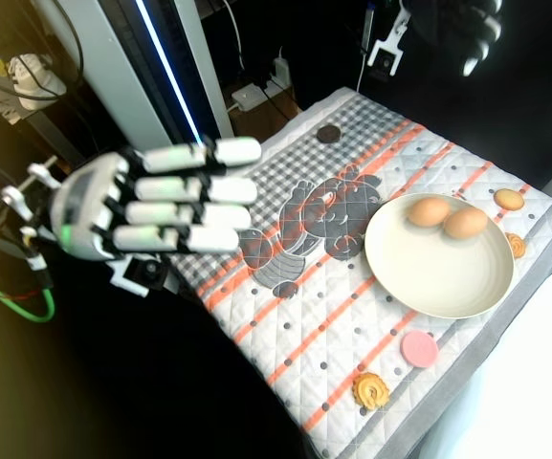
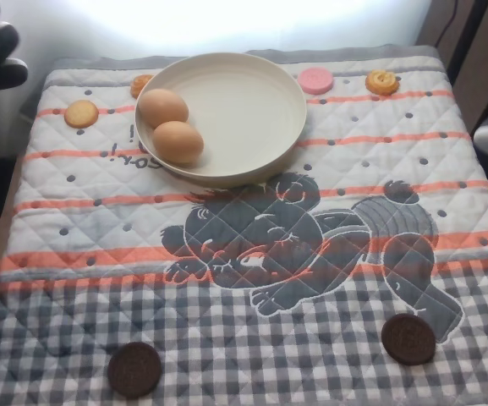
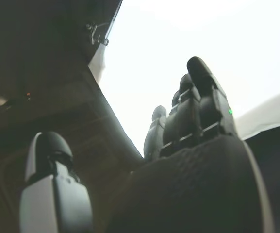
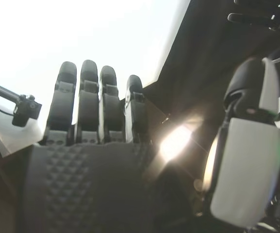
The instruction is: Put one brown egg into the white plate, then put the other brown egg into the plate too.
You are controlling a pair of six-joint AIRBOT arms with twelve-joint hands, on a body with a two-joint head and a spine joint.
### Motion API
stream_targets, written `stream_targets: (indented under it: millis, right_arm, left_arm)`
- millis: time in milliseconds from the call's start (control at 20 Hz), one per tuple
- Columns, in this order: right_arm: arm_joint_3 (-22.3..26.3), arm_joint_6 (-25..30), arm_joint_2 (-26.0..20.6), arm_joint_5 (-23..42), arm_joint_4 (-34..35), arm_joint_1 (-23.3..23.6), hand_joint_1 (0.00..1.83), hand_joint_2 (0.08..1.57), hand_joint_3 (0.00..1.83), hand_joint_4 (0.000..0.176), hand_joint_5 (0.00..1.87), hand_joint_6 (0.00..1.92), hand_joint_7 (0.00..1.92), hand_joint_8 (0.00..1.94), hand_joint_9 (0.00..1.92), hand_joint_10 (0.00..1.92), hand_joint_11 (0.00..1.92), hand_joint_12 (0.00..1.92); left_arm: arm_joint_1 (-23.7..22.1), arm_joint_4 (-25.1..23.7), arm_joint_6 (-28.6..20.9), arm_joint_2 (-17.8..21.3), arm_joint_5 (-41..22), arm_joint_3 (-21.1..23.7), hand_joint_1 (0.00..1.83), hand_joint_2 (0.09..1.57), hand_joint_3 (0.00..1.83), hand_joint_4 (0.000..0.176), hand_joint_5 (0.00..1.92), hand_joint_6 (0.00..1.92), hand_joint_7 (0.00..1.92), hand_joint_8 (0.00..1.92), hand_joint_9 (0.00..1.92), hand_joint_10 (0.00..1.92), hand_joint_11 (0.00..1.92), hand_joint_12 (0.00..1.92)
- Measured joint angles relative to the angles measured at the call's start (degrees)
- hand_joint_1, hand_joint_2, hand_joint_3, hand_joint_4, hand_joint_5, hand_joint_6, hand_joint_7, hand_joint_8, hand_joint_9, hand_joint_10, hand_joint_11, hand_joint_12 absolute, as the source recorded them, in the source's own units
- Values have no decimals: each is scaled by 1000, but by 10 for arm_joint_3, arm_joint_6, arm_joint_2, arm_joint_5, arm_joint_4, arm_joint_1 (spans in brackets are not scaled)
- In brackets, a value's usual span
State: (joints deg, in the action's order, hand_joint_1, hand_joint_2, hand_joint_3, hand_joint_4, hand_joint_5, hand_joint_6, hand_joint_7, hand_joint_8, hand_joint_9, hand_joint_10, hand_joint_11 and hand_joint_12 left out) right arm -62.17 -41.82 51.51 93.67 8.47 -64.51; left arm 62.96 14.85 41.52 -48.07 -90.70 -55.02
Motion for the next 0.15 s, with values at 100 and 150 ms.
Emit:
stream_targets:
  millis: [100,150]
  right_arm:
    - [0,0,0,-3,-19,15,472,1152,10,56,98,8,205,0,315,0,242,167]
    - [0,0,0,-2,-36,33,472,1152,10,56,98,8,205,0,315,0,242,167]
  left_arm:
    - [-16,-17,-33,-11,-9,-16,210,1179,21,0,15,0,220,12,252,12,0,889]
    - [-21,-21,-47,-13,-10,-20,210,1179,21,0,15,0,220,12,252,12,0,889]
